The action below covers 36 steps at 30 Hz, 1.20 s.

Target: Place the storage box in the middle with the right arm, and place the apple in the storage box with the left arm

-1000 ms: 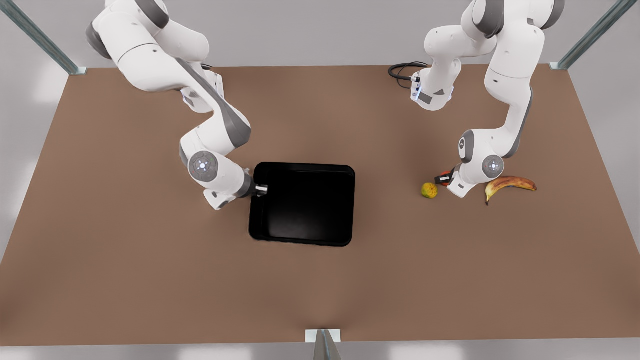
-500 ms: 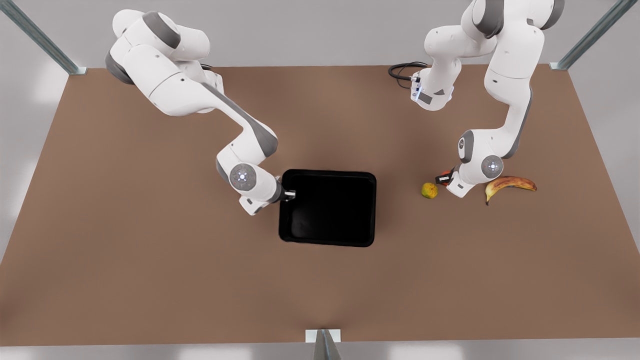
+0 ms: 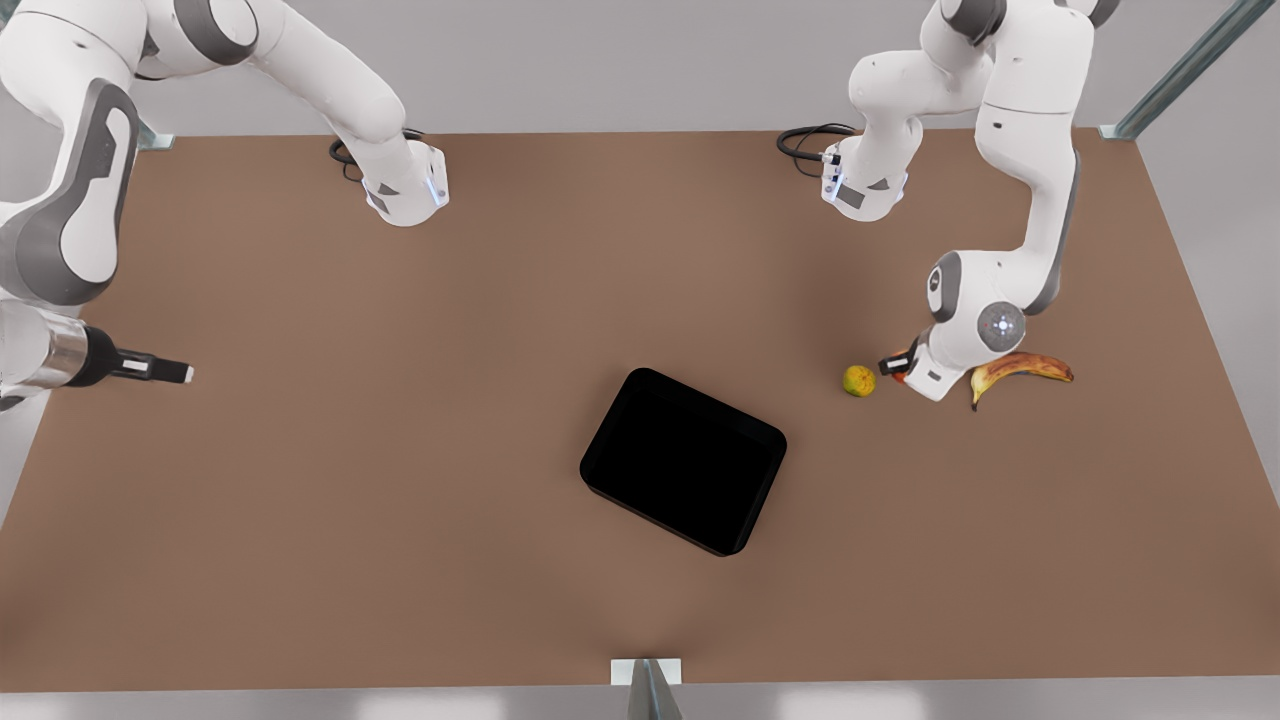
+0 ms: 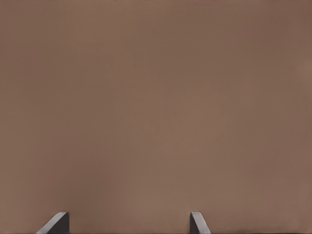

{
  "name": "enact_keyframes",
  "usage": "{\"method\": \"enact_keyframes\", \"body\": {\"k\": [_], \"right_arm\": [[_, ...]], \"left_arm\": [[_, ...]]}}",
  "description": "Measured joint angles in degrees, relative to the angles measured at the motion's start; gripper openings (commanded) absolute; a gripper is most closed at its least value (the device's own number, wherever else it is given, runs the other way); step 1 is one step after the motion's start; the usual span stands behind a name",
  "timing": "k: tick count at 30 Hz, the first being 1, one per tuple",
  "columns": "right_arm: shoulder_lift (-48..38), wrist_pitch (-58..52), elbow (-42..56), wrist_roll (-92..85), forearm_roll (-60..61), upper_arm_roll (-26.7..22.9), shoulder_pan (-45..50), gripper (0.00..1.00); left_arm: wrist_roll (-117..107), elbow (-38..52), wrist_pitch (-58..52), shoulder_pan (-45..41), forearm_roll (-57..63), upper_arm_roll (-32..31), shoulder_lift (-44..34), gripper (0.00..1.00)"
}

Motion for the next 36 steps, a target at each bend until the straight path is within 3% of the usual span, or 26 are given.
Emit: {"method": "enact_keyframes", "body": {"k": [2,3,6,8,10,11,23,24,26,27,31,36], "right_arm": [[-6.2,-0.6,-0.4,-6.3,6.5,-30.0,27.3,1.00],[-8.8,-1.2,-0.6,-7.3,13.6,-37.9,33.3,1.00],[-16.1,-7.4,-0.6,-8.0,14.3,-40.2,40.1,1.00],[-15.9,-6.8,-0.8,-7.7,14.4,-36.9,40.1,1.00],[-14.9,-6.7,-0.9,-7.7,14.4,-36.9,39.1,1.00],[-14.3,-6.6,-0.7,-8.0,14.4,-36.9,39.0,1.00],[-11.6,-2.1,0.0,-9.5,14.7,-36.9,38.4,1.00],[-11.7,-2.1,0.0,-9.3,14.9,-36.9,38.2,1.00],[-11.5,-1.7,0.0,-9.3,14.8,-36.9,38.6,1.00],[-11.7,-1.8,0.0,-9.5,14.7,-36.8,38.5,1.00],[-11.7,-2.0,0.0,-9.4,14.6,-36.7,38.6,1.00],[-11.6,-2.1,0.4,-11.0,14.5,-36.9,37.8,1.00]], "left_arm": [[-8.1,3.8,-0.8,-5.1,0.1,-0.3,-1.4,0.68],[-15.2,9.0,-2.6,-7.3,0.8,-1.9,-0.4,0.68],[-38.9,27.6,-7.6,-13.0,4.0,-8.6,7.6,0.68],[-53.5,42.3,-7.6,-16.7,4.6,-11.5,16.3,0.67],[-54.4,49.0,-7.5,-18.6,5.5,-11.4,22.6,0.67],[-55.0,49.3,-6.8,-19.6,6.0,-11.3,23.4,1.00],[-55.4,49.5,-7.2,-18.9,1.5,-10.7,22.5,1.00],[-54.0,50.1,-10.8,-16.9,1.2,-10.7,20.1,1.00],[-23.3,51.0,-41.1,-13.7,1.5,-8.1,10.9,1.00],[-5.9,50.2,-49.1,-11.5,2.9,-6.9,7.1,1.00],[-0.5,42.2,-50.2,-10.6,5.8,-2.8,-6.4,1.00],[-0.3,37.1,-47.2,-11.9,5.5,1.1,-9.7,1.00]]}}
